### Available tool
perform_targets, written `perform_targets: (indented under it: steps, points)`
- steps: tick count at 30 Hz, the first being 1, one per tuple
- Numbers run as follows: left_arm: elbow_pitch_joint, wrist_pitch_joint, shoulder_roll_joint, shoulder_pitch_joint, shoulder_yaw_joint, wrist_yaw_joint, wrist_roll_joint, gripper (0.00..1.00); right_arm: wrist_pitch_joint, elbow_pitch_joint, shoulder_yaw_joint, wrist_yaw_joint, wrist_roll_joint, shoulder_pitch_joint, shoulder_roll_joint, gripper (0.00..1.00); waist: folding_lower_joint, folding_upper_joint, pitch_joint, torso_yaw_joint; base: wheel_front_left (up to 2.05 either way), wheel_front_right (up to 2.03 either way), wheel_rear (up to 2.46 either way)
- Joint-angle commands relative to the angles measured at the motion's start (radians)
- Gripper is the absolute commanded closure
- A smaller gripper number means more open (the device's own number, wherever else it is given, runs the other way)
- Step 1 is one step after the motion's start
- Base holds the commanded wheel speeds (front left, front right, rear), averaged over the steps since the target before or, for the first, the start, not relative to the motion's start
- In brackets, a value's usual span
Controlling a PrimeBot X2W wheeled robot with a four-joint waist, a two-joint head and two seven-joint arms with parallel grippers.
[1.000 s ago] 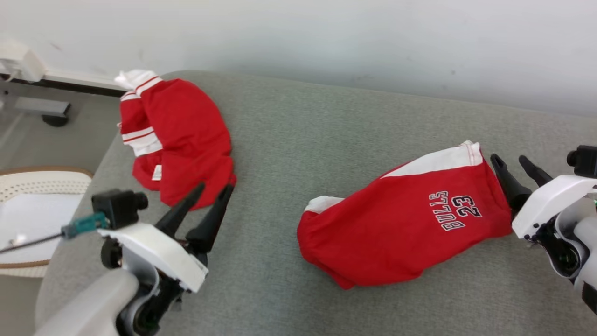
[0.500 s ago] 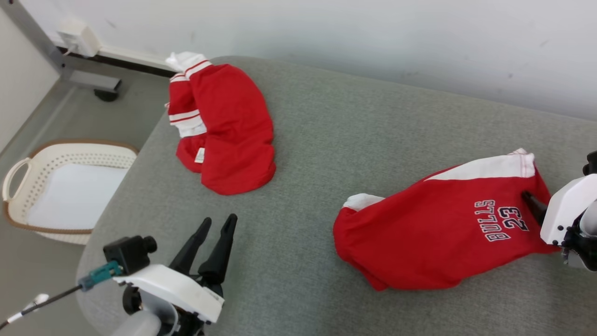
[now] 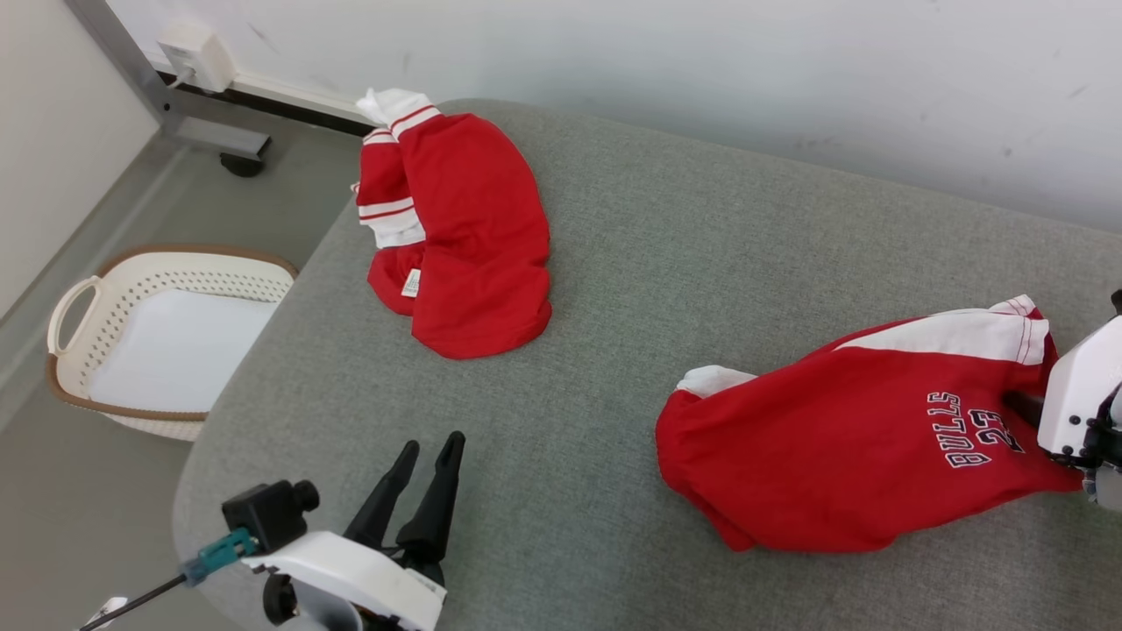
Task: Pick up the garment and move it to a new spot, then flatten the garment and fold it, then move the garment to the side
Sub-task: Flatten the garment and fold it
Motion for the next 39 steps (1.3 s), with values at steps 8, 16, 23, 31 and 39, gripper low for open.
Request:
perform_targets:
  steps: [8, 16, 23, 31, 39]
  points:
    - [0.008, 0.000, -0.036, 0.022, 0.067, -0.019, 0.091, 0.00, -0.069, -0.038, 0.004, 0.002, -0.019, 0.022, 0.008, 1.00, 0.0001, 0.0000, -0.030, -0.018, 0.00, 0.00, 0.00]
    - [0.004, 0.000, -0.063, 0.062, 0.168, -0.025, 0.204, 0.00, -0.165, -0.073, -0.027, 0.001, 0.002, 0.056, -0.015, 1.00, 0.0001, 0.0000, -0.075, -0.075, 0.00, 0.00, 0.00]
    - [-0.012, 0.000, -0.086, 0.092, 0.239, -0.026, 0.349, 0.00, -0.251, -0.117, -0.075, 0.001, 0.040, 0.115, -0.041, 1.00, 0.0001, 0.0000, -0.097, -0.152, 0.00, 0.00, 0.00]
    - [-0.041, 0.000, -0.082, 0.123, 0.296, -0.018, 0.533, 0.00, -0.363, -0.192, -0.123, 0.001, 0.075, 0.180, -0.052, 1.00, 0.0001, 0.0000, -0.104, -0.261, 0.00, 0.00, 0.00]
    - [-0.054, 0.000, -0.123, 0.163, 0.358, -0.038, 0.647, 0.00, -0.434, -0.252, -0.156, 0.001, 0.087, 0.230, -0.091, 1.00, 0.0001, 0.0000, -0.117, -0.347, 0.00, 0.00, 0.00]
